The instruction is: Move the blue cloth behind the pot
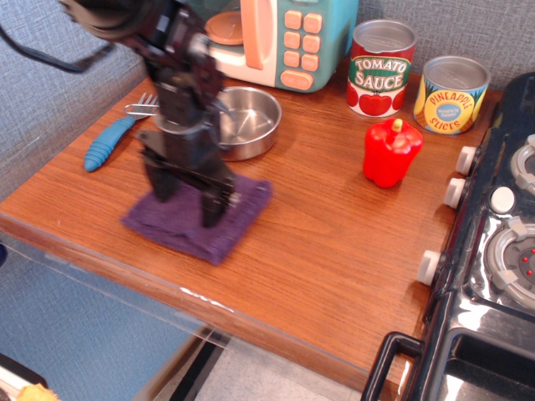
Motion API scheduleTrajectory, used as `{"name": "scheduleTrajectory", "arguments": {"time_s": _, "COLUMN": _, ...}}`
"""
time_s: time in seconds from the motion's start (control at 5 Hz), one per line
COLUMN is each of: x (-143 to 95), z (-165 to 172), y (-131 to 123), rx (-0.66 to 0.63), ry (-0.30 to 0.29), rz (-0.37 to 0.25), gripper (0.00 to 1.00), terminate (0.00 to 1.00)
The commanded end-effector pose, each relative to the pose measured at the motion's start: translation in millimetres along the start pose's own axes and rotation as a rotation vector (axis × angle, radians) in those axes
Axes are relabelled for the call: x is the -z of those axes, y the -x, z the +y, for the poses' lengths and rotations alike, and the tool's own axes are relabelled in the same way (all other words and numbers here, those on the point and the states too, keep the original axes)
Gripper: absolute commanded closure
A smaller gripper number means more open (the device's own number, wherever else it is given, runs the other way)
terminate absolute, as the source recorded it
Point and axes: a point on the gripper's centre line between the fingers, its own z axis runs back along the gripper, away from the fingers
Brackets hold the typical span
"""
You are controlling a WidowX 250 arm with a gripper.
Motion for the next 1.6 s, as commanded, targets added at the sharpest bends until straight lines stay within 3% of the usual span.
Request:
{"name": "scheduleTrajectory", "arguments": {"time_s": 0.0, "x": -14, "z": 36, "y": -1, "rx": -0.021, "ry": 0.002, "rz": -0.022, "gripper": 0.0, "terminate": 0.0}}
{"name": "scheduleTrajectory", "arguments": {"time_s": 0.2, "x": -17, "z": 21, "y": -10, "rx": 0.079, "ry": 0.037, "rz": -0.064, "gripper": 0.0, "terminate": 0.0}}
{"name": "scheduleTrajectory", "arguments": {"time_s": 0.6, "x": -70, "z": -4, "y": -32, "rx": 0.161, "ry": 0.098, "rz": -0.229, "gripper": 0.0, "terminate": 0.0}}
{"name": "scheduleTrajectory", "arguments": {"time_s": 1.0, "x": -64, "z": -17, "y": -35, "rx": 0.164, "ry": 0.086, "rz": -0.15, "gripper": 0.0, "terminate": 0.0}}
{"name": "scheduleTrajectory", "arguments": {"time_s": 1.2, "x": -60, "z": -23, "y": -36, "rx": 0.155, "ry": 0.061, "rz": -0.059, "gripper": 0.0, "terminate": 0.0}}
{"name": "scheduleTrajectory", "arguments": {"time_s": 1.4, "x": -60, "z": -23, "y": -36, "rx": 0.155, "ry": 0.061, "rz": -0.059, "gripper": 0.0, "terminate": 1.0}}
